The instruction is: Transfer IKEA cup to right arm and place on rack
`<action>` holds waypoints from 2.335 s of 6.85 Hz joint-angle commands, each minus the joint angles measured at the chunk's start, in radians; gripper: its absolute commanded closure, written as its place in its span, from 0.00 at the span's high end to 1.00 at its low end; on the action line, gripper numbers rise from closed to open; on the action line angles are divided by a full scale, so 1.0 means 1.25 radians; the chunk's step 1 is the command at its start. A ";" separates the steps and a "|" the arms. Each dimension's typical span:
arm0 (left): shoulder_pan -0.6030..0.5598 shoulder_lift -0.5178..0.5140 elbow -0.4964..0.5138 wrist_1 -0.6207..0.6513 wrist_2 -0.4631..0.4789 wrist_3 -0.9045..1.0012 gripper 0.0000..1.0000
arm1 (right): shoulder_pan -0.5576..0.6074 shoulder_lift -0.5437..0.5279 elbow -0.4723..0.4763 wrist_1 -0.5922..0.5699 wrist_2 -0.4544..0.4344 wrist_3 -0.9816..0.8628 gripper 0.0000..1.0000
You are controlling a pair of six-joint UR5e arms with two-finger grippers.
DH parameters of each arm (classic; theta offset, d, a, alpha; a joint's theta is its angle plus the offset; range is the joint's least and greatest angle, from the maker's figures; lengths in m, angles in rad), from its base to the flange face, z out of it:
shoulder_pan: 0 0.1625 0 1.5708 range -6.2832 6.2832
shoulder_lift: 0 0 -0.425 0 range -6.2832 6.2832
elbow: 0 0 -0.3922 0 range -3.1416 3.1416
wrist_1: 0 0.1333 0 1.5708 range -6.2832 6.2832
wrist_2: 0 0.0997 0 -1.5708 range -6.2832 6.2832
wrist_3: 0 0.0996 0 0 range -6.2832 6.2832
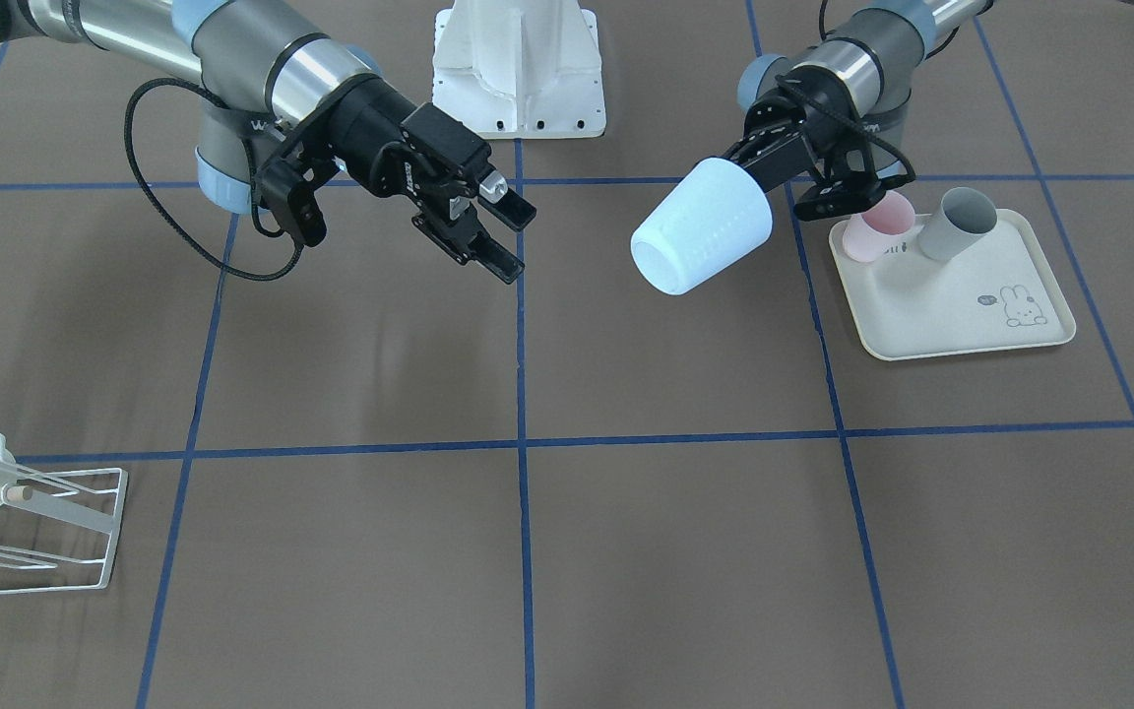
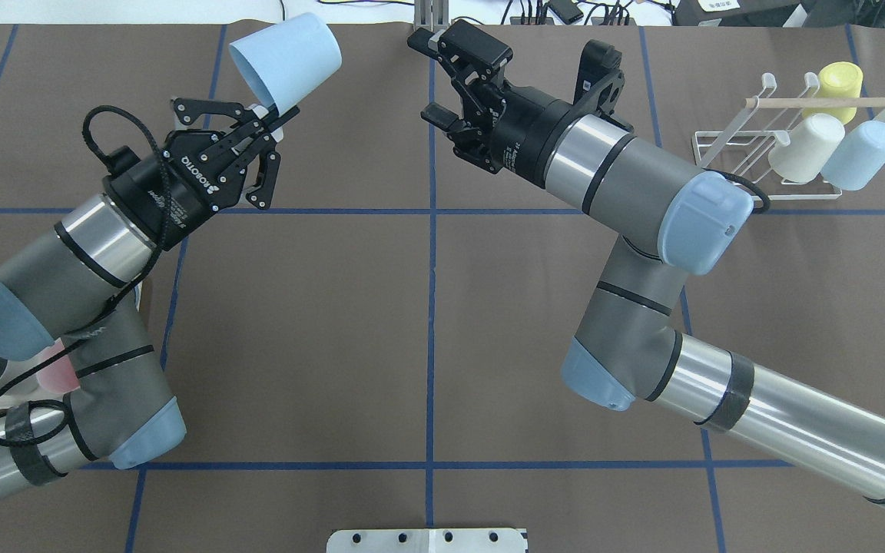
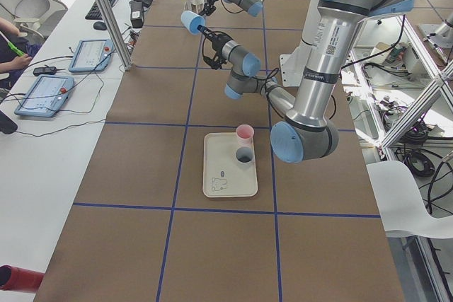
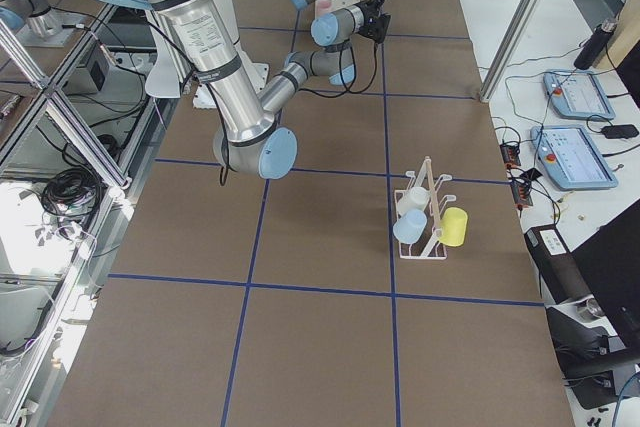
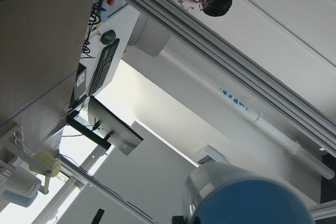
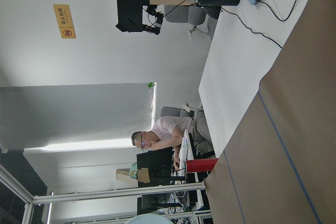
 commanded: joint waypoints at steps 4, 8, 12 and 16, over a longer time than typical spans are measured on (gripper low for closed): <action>0.042 -0.081 0.045 0.073 0.012 0.075 0.00 | -0.015 0.001 -0.003 -0.003 0.000 -0.070 1.00; 0.089 -0.115 0.046 0.075 0.050 0.091 0.00 | -0.021 0.004 -0.002 -0.001 -0.001 -0.065 1.00; 0.117 -0.118 0.043 0.080 0.077 0.093 0.00 | -0.022 0.006 -0.003 0.004 -0.002 -0.061 1.00; 0.123 -0.123 0.035 0.079 0.084 0.105 0.00 | -0.022 0.006 -0.003 0.004 -0.001 -0.058 0.92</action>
